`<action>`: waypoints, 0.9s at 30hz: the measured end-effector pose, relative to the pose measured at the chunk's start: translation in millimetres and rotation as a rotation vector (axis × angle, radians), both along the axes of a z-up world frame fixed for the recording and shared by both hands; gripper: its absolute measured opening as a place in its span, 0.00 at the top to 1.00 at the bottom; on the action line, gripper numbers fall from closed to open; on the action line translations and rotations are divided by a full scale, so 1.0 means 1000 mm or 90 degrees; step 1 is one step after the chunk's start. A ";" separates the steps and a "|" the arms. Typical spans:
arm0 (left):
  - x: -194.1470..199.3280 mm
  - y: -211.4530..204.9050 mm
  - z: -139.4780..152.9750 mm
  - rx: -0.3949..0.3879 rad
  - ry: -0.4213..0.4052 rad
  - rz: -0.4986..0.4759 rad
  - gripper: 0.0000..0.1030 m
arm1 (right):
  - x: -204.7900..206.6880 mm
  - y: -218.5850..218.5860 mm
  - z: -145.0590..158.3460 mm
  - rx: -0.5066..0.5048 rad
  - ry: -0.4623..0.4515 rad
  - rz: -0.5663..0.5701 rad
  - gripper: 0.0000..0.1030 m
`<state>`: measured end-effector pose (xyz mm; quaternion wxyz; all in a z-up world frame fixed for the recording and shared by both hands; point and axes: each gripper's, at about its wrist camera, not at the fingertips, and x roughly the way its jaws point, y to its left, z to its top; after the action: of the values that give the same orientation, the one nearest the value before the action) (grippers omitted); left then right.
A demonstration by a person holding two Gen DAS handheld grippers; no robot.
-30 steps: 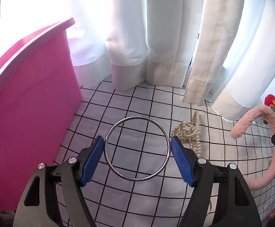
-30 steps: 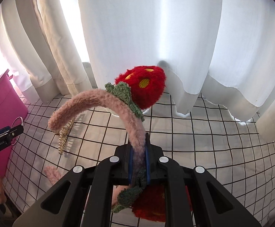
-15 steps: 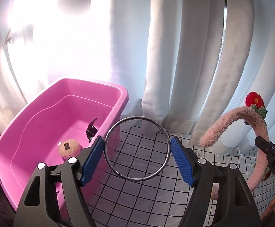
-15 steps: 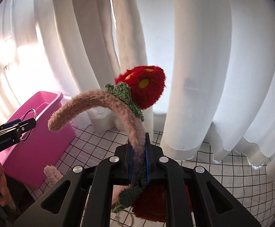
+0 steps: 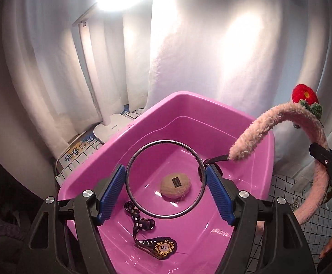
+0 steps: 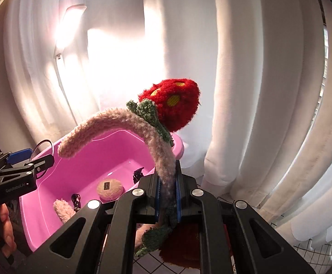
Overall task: Organize jewelry
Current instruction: 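Lift the headband with the right tool and carry it over the pink tub, then open the right tool to drop the headband into the tub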
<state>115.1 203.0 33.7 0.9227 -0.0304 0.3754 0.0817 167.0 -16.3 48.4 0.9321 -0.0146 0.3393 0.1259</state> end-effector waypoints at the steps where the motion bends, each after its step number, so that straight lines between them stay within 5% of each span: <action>1: 0.000 0.010 -0.005 -0.004 0.007 0.009 0.32 | 0.007 0.011 -0.001 -0.004 0.008 0.008 0.90; 13: 0.017 0.055 -0.039 -0.038 0.093 0.045 0.32 | 0.065 0.089 -0.040 -0.086 0.114 0.048 0.89; 16: 0.020 0.057 -0.044 -0.050 0.107 0.035 0.30 | 0.070 0.096 -0.046 -0.103 0.132 0.057 0.70; 17: 0.020 0.057 -0.045 -0.052 0.111 0.032 0.25 | 0.070 0.099 -0.047 -0.104 0.133 0.059 0.57; 19: 0.019 0.056 -0.045 -0.032 0.107 0.038 0.15 | 0.069 0.101 -0.047 -0.103 0.132 0.059 0.47; 27: 0.015 0.063 -0.040 -0.042 0.093 0.043 0.11 | 0.066 0.099 -0.041 -0.096 0.123 0.045 0.45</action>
<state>129.9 265.6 -6.5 0.8883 -0.0673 0.4427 0.1025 232.5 83.2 7.5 0.8862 -0.0844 0.4354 0.1340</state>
